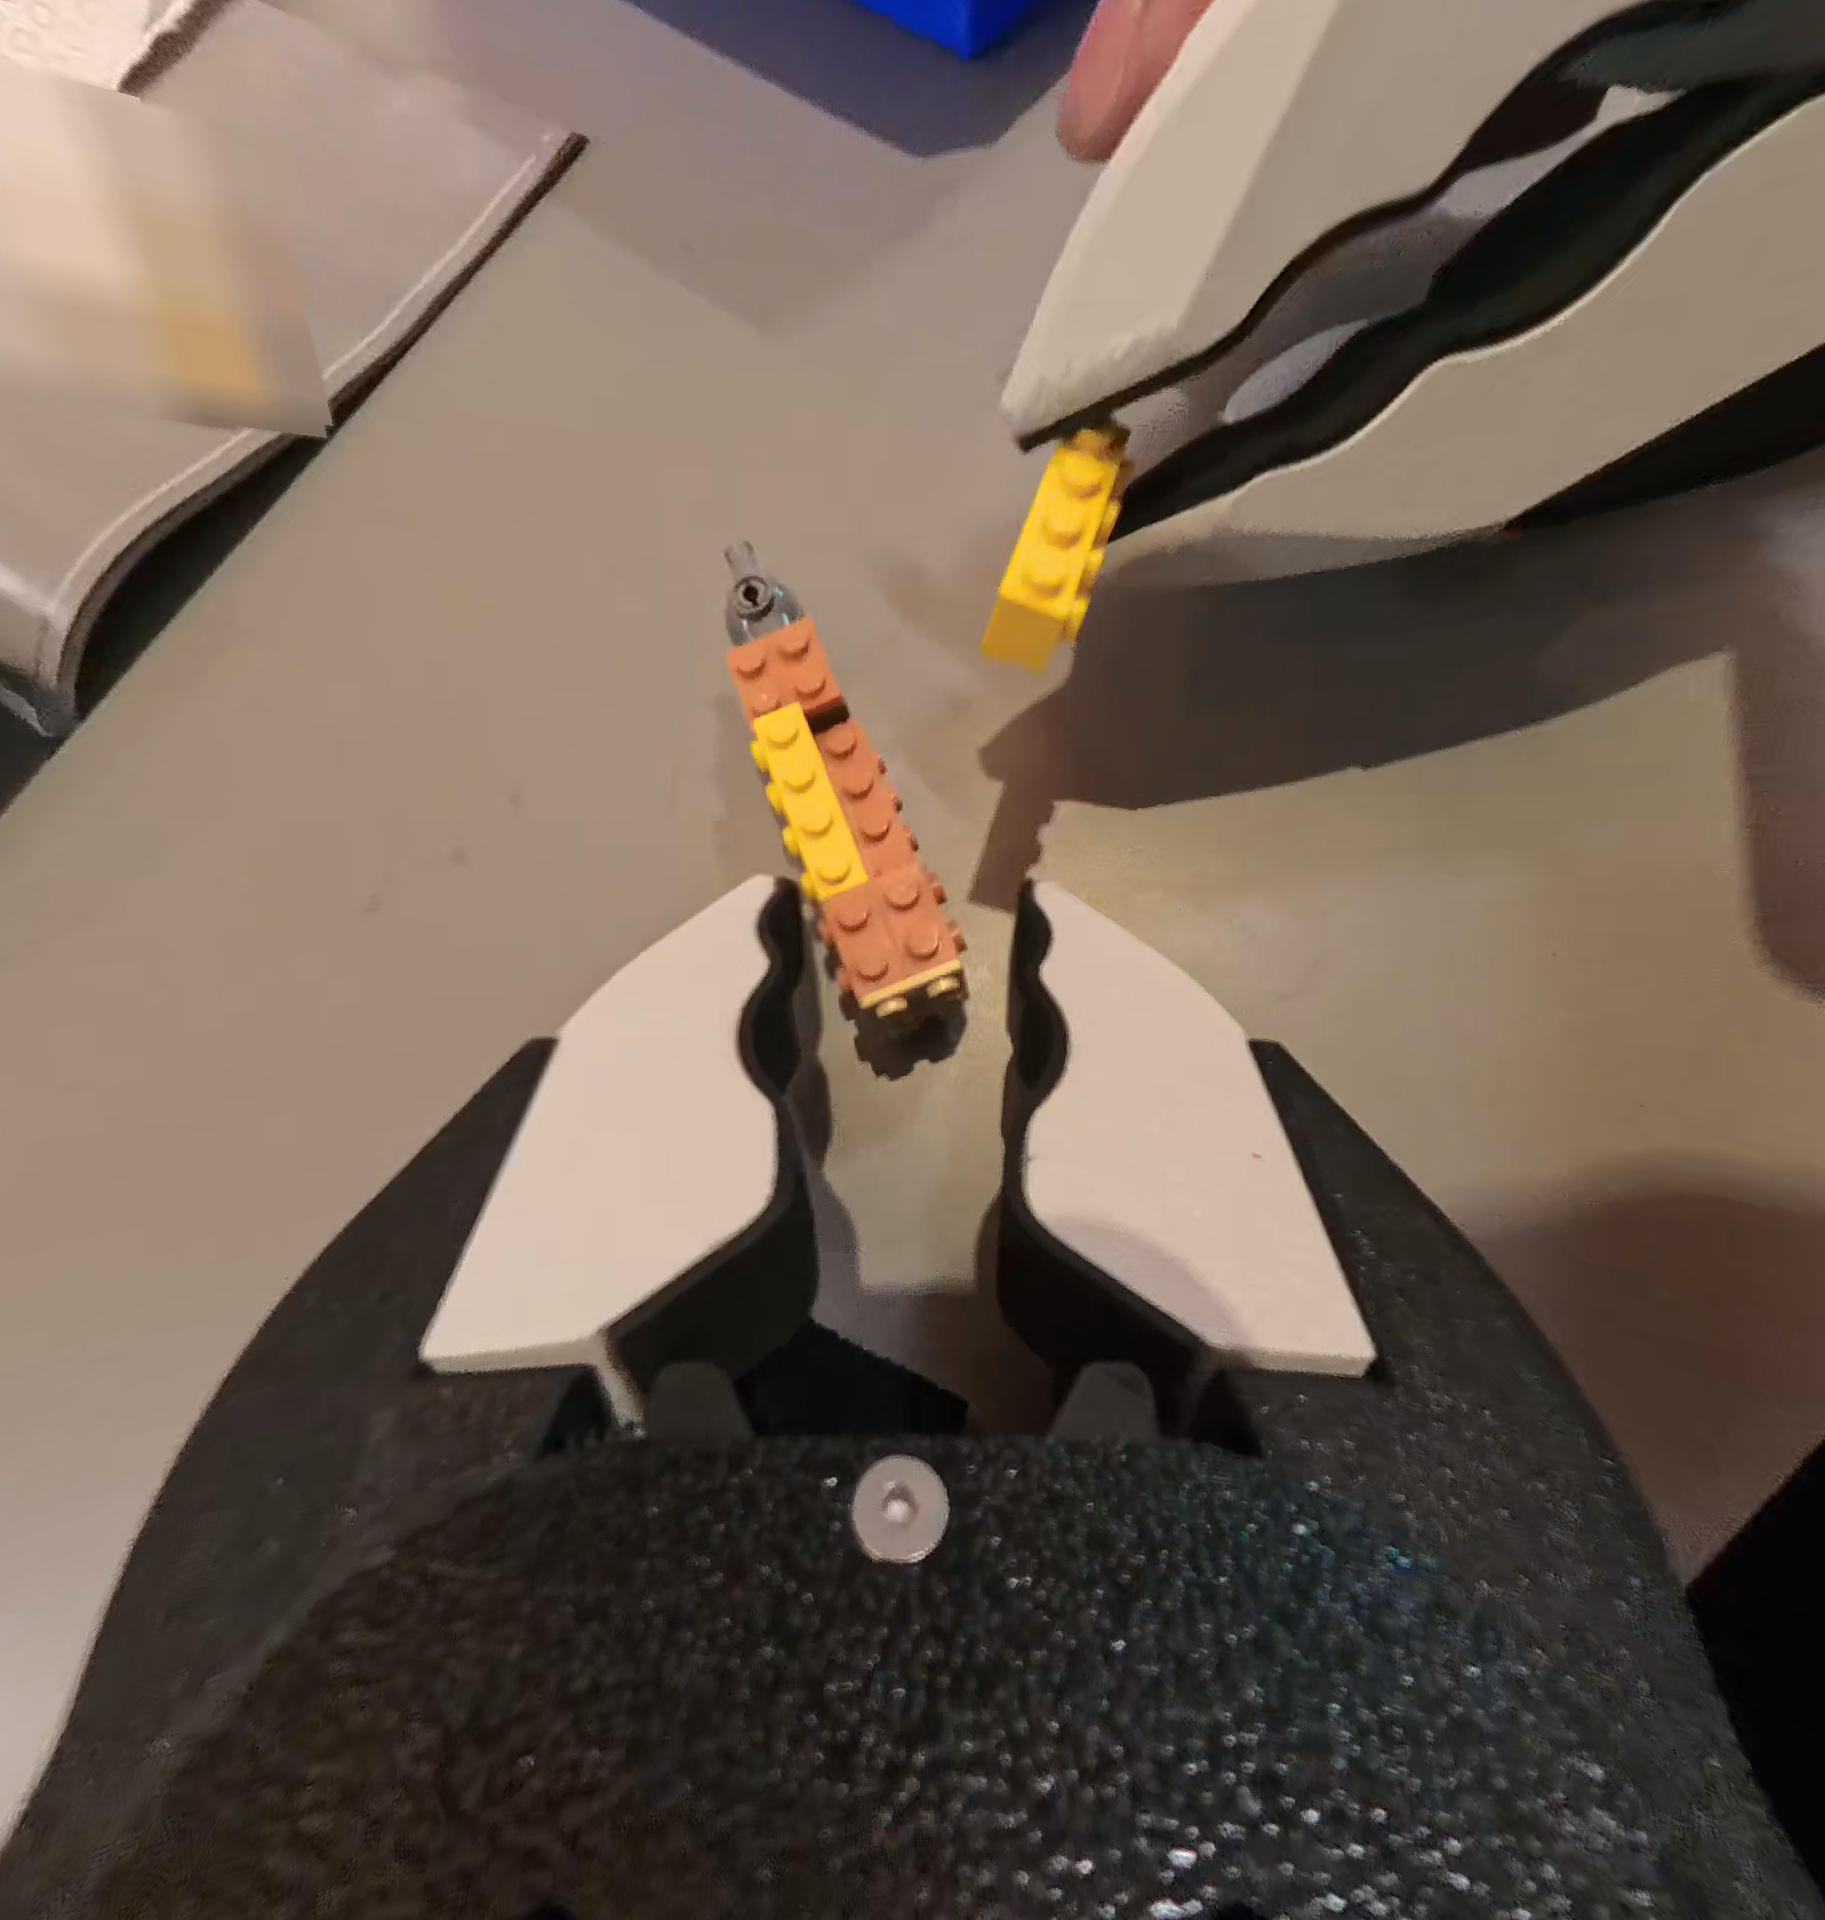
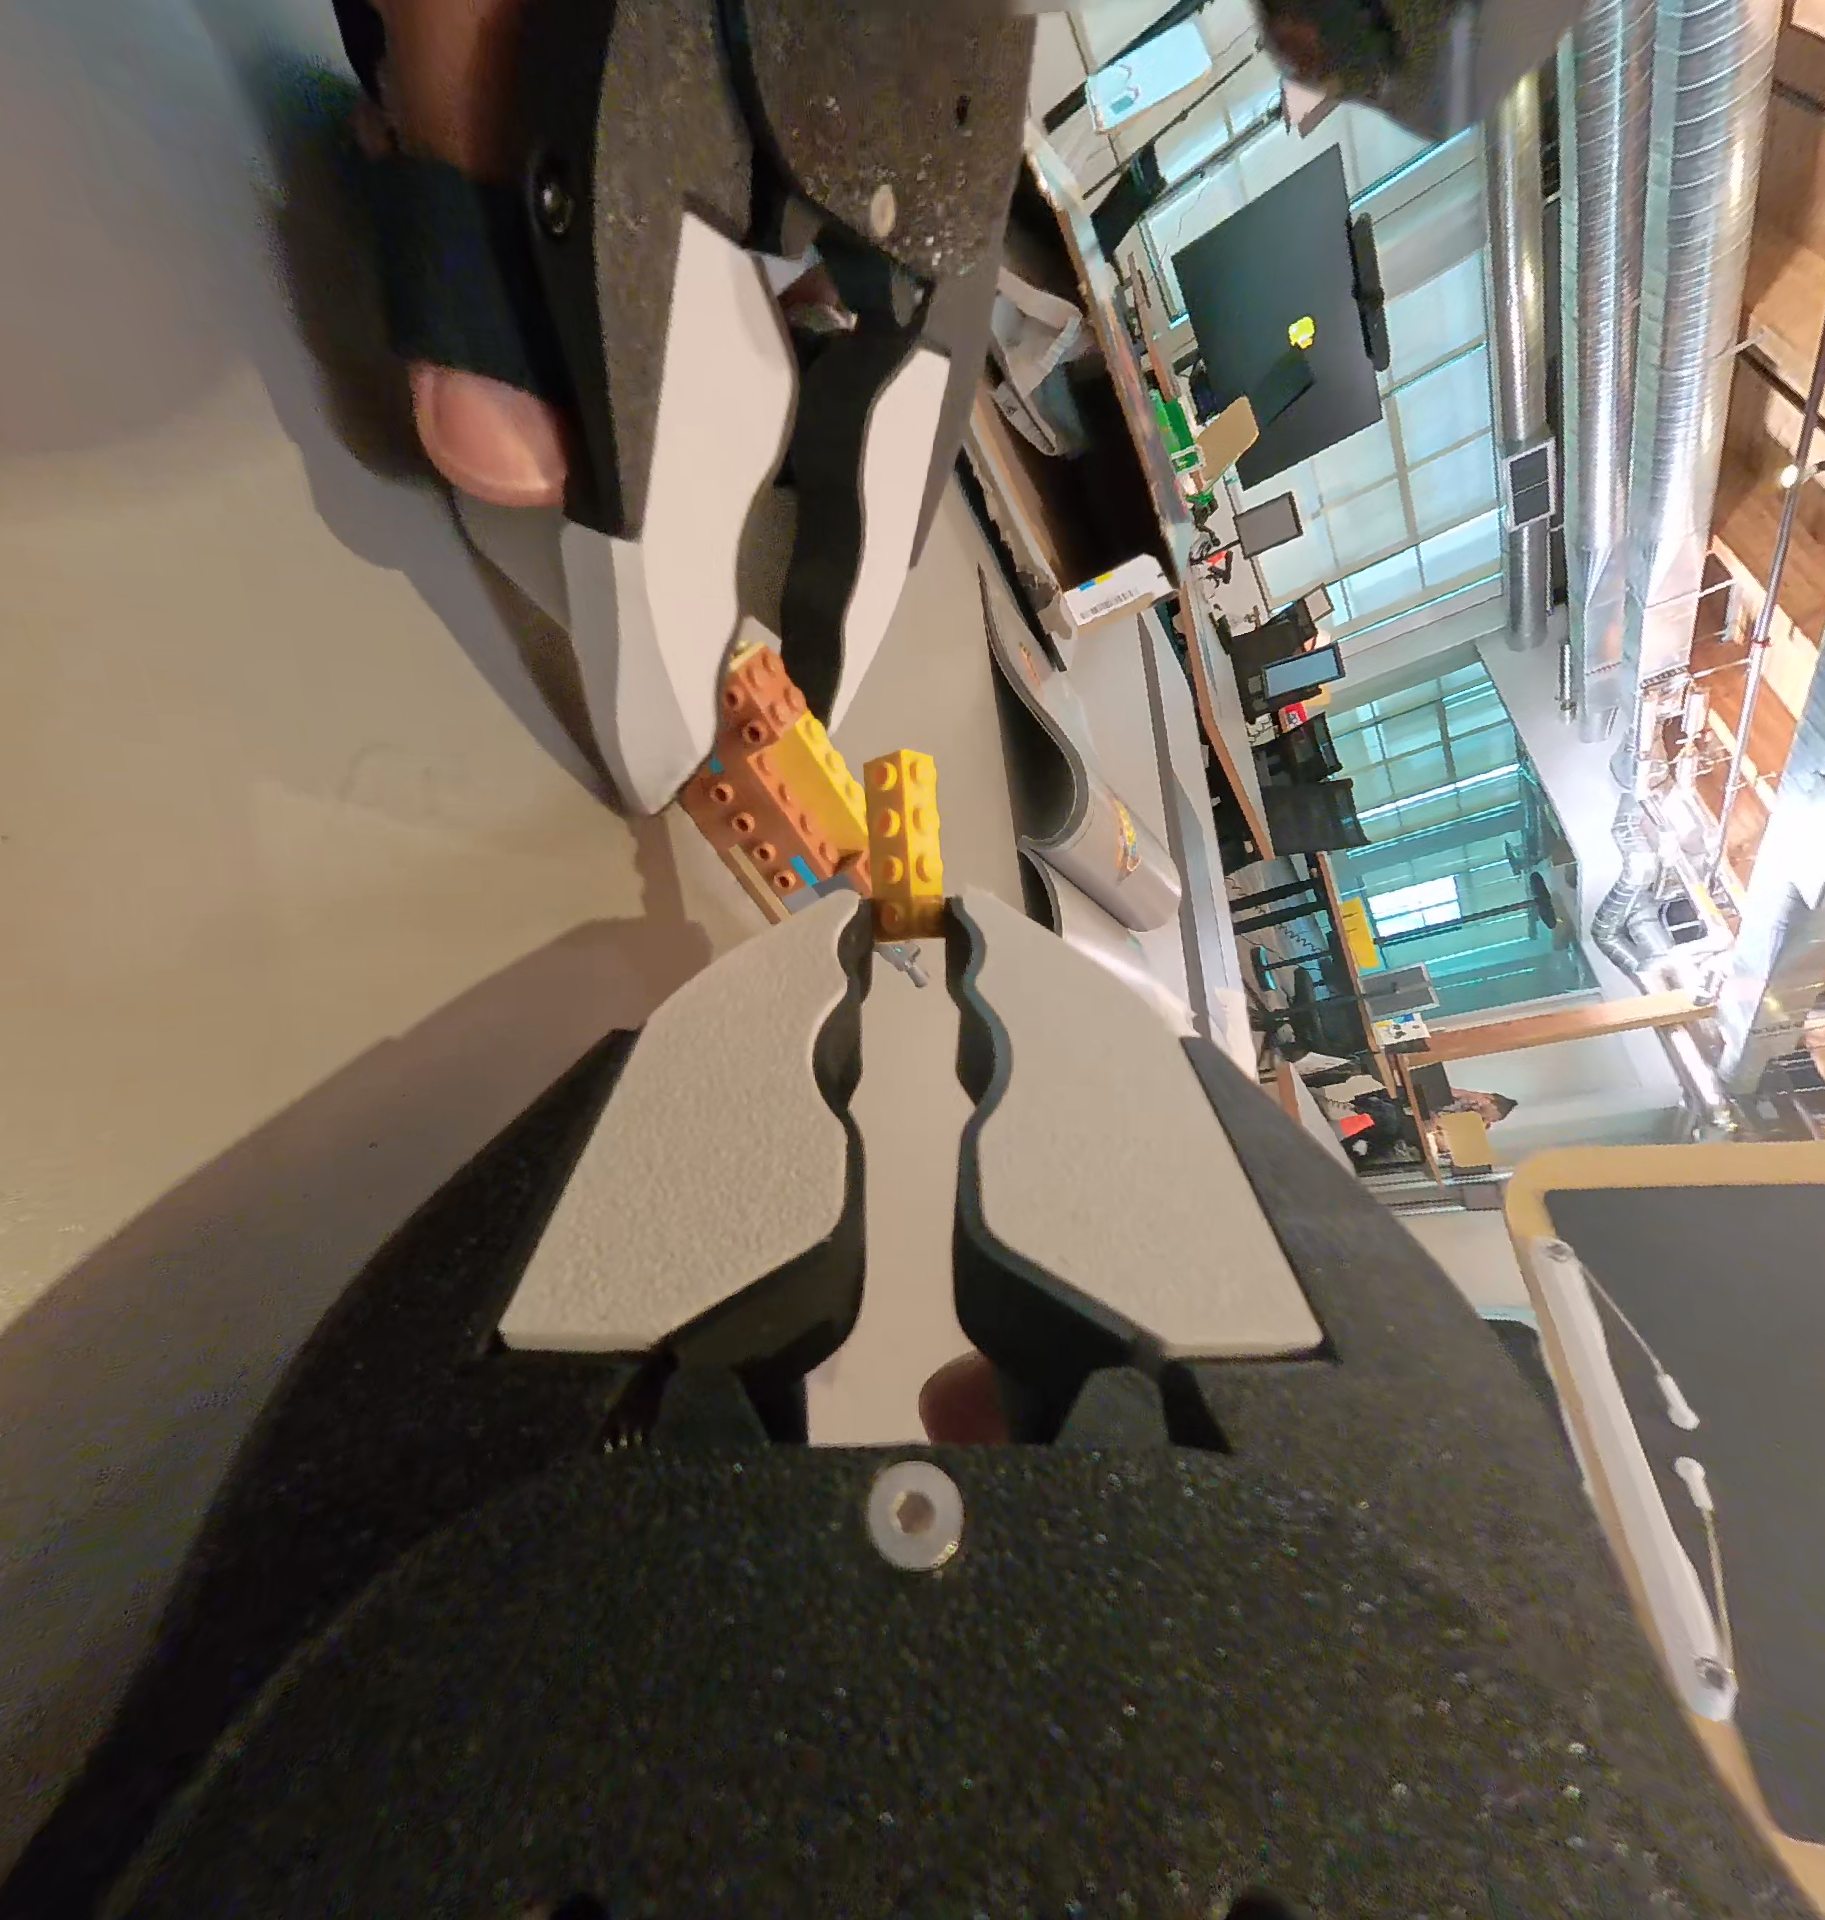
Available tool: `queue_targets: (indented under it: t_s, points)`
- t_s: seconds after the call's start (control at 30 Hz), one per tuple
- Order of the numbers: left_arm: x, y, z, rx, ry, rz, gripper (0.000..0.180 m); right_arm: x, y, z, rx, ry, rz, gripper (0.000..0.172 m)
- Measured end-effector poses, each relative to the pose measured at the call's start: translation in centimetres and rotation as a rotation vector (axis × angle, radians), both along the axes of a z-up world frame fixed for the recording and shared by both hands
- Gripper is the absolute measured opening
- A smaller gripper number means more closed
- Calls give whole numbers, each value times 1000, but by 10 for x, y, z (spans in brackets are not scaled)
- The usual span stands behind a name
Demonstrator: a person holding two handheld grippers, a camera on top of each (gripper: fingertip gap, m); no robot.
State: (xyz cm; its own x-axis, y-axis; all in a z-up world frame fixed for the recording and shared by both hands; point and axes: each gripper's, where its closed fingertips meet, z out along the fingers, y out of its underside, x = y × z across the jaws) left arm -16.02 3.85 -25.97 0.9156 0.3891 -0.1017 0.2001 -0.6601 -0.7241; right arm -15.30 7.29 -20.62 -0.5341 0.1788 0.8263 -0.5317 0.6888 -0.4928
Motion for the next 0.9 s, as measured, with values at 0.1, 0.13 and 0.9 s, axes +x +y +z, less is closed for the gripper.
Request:
queue_targets:
  t_s: [0.1, 0.13, 0.9]
  points:
    - [2, 4, 0, 5, -3, -46, 23, -3, -2, -4, 43, 44, -11, 13]
    - [4, 5, 0, 10, -21, -65, 21, -4, -3, -4, 53, 59, -14, 13]
    - [20, 9, 5, 75, -105, -220, 20, 6, -17, -12, 282, 248, 35, 12]
